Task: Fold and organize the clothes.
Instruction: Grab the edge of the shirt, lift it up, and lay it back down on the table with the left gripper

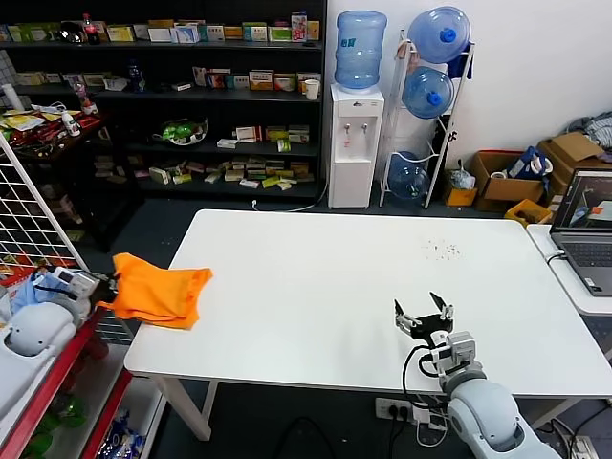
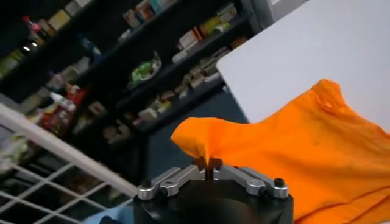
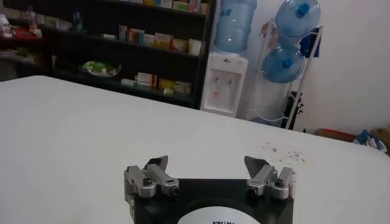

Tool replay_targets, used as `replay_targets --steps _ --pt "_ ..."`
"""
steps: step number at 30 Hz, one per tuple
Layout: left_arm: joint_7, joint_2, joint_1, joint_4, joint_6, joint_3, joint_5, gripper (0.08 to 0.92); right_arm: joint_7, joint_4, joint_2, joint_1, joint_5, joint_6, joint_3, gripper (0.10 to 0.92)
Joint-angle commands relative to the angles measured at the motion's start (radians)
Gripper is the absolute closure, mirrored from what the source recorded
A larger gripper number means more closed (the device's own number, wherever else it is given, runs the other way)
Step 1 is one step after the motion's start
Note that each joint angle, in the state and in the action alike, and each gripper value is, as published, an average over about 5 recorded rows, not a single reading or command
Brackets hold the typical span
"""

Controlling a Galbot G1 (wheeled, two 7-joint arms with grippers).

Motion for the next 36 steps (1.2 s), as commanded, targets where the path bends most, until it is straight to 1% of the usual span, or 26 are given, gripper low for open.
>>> replay_targets --steps 1,4,9,12,14,20,28,32,36 --pt "0.008 0.130 -0.069 0.000 0.003 0.007 0.084 0.885 -0.003 -0.010 0.010 0.005 -0.009 0.006 -0.017 0.203" --pt "-0.012 0.105 -0.065 -0.050 0.030 0.010 0.035 0.885 -0.002 -0.013 0.018 0.009 -0.011 0.006 -0.019 0.203" --pt "-0.046 0.017 -0.033 -0.120 0.060 0.020 0.004 0.885 0.000 -0.015 0.027 0.005 -0.019 0.004 -0.021 0.203" --pt "-0.046 -0.024 -0.029 -0.114 0.045 0.032 0.055 0.885 0.002 -0.012 0.028 -0.004 -0.024 0.003 -0.015 0.203" --pt "-0.037 -0.034 -0.042 -0.081 0.024 0.041 0.096 0.885 0.003 -0.007 0.027 -0.012 -0.026 0.002 -0.009 0.203" --pt "-0.005 0.011 -0.112 0.024 -0.037 0.063 0.173 0.885 0.005 0.009 0.025 -0.025 -0.029 0.000 0.004 0.203" --pt "0.015 0.096 -0.193 0.062 -0.077 0.083 0.233 0.885 0.006 0.020 0.037 -0.026 -0.035 0.000 -0.003 0.203" --pt "0.014 0.124 -0.195 0.047 -0.077 0.083 0.223 0.885 0.005 0.026 0.043 -0.031 -0.038 0.001 -0.006 0.203" --pt "-0.005 0.119 -0.155 -0.021 -0.045 0.071 0.158 0.885 0.005 0.030 0.042 -0.037 -0.040 0.002 -0.007 0.203"
